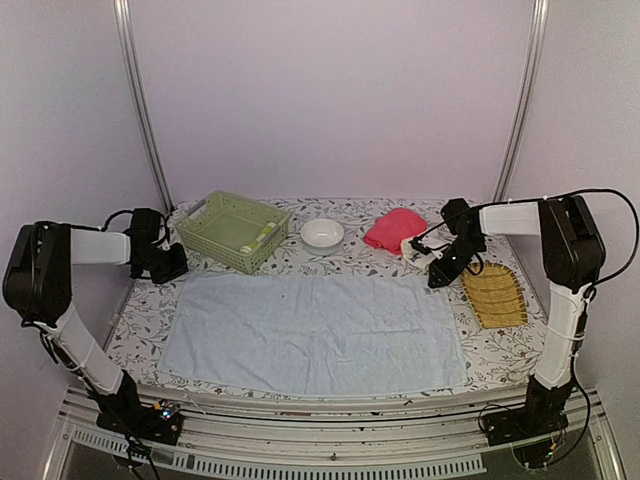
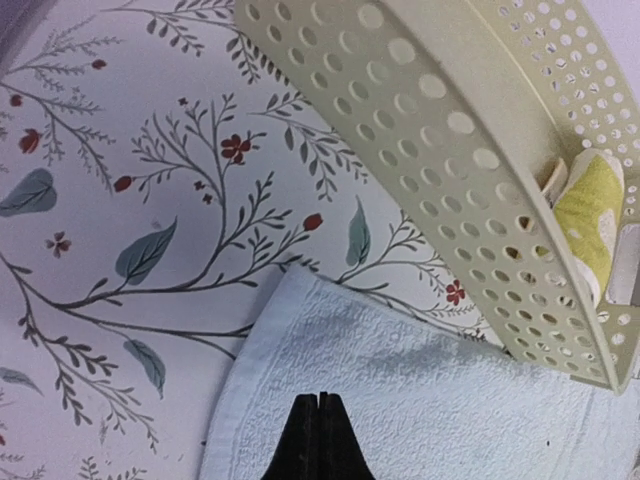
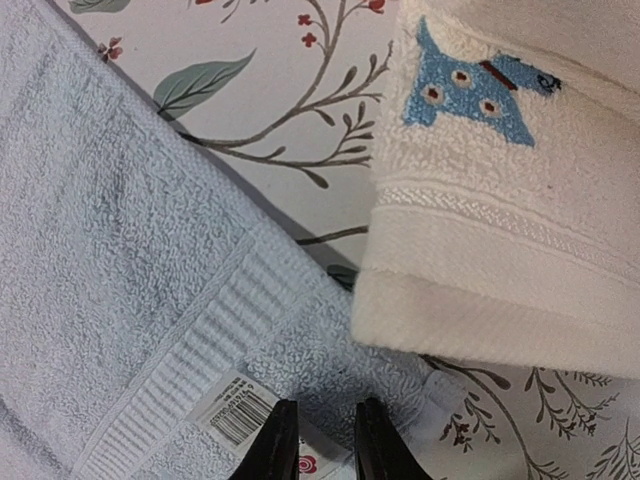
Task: Roll the towels
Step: Smooth out the towel at the center of the board, then pick up the towel from the center of the board, then fold the towel at the center of the board.
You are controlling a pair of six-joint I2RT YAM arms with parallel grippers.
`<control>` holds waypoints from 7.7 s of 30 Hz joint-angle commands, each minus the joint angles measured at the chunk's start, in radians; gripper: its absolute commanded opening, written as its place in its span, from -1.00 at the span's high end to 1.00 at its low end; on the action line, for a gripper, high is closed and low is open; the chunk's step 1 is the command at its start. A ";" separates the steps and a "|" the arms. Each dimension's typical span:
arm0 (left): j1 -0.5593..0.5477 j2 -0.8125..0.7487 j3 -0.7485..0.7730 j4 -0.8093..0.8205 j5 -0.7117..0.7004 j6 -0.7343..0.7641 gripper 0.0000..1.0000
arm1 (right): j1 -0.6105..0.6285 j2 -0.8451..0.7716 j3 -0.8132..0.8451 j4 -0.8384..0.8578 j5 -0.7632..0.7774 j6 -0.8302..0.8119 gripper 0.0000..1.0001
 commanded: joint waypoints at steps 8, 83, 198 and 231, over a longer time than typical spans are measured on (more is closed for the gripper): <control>0.006 0.223 0.143 0.043 0.129 -0.025 1.00 | 0.004 -0.098 0.005 -0.026 -0.039 0.014 0.47; 0.132 0.061 0.216 -0.204 0.244 0.195 0.34 | -0.021 0.139 0.033 -0.030 0.115 0.099 0.52; 0.122 -0.106 0.130 -0.186 0.143 0.144 1.00 | -0.149 -0.076 0.125 0.001 -0.137 0.019 0.94; 0.158 -0.252 0.029 -0.645 0.224 0.210 1.00 | -0.149 -0.453 -0.362 0.007 -0.240 -0.087 0.94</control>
